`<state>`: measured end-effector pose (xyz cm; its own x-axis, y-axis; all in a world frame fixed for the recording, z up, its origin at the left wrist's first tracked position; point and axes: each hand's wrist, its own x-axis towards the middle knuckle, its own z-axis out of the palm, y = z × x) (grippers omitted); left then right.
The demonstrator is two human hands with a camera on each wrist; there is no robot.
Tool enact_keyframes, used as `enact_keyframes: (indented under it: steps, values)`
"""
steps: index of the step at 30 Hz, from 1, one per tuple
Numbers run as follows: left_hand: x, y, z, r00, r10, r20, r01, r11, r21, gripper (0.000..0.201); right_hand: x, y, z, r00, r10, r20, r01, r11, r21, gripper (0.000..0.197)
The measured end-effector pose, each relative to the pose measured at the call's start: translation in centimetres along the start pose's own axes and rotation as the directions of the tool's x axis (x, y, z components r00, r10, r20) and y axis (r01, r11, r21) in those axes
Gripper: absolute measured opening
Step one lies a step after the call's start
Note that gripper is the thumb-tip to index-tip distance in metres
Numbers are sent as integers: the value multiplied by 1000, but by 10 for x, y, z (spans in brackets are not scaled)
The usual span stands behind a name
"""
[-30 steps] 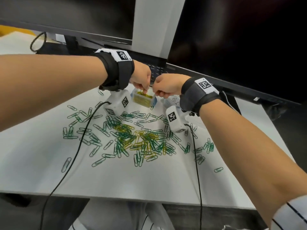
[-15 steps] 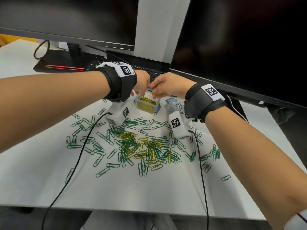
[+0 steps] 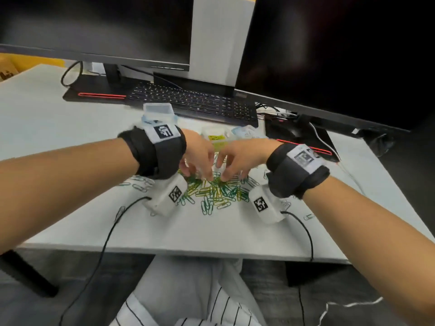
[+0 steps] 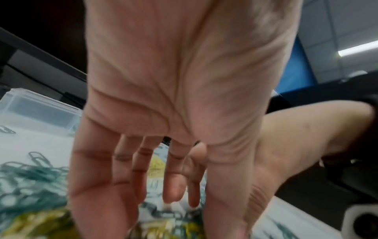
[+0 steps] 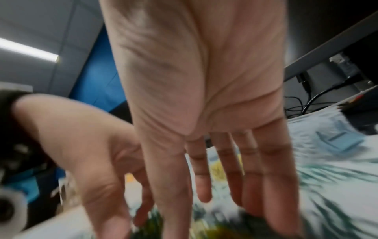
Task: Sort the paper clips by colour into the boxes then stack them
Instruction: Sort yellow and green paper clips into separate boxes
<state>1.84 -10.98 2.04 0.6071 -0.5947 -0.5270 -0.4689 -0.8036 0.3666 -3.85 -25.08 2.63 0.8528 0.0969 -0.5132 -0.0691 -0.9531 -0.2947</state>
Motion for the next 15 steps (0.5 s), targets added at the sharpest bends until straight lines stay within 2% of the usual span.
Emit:
enact_keyframes:
  steps: [2, 3, 7, 8, 10, 11, 12, 14, 15]
  values:
    - [-1, 3, 21, 999, -10, 42, 9, 999, 36, 58, -3, -1, 19, 1000, -16, -26, 16, 1000, -6, 51]
    - [-1, 4, 27, 1000, 0, 17, -1, 998, 63, 60, -3, -1, 26, 997, -27, -66, 25, 999, -23, 54]
    - [1, 12, 38, 979, 97, -180, -61, 979, 193, 41, 0, 4, 40, 958, -112, -264, 68, 983, -169, 34]
    - [3, 12, 38, 974, 102, -200, -65, 981, 182, 36, 3, 8, 42, 953, -101, -285, 72, 991, -111, 27]
    - [7, 7, 36, 960, 113, -258, -85, 989, 119, 21, 6, 18, 45, 946, -27, -324, 87, 981, 174, 12]
    - [9, 2, 34, 952, 111, -286, -94, 993, 73, 13, 6, 24, 44, 944, 8, -329, 109, 936, 336, 9]
    - [13, -4, 31, 944, 109, -312, -109, 994, 18, 9, 5, 29, 43, 948, 35, -318, 137, 853, 504, 10]
    - [18, -13, 25, 928, 112, -355, -179, 970, -163, 8, 2, 37, 41, 959, 46, -278, 203, 573, 794, 15]
    - [19, -16, 23, 925, 108, -366, -223, 931, -290, 7, -2, 38, 39, 967, 53, -251, 204, 432, 878, 18]
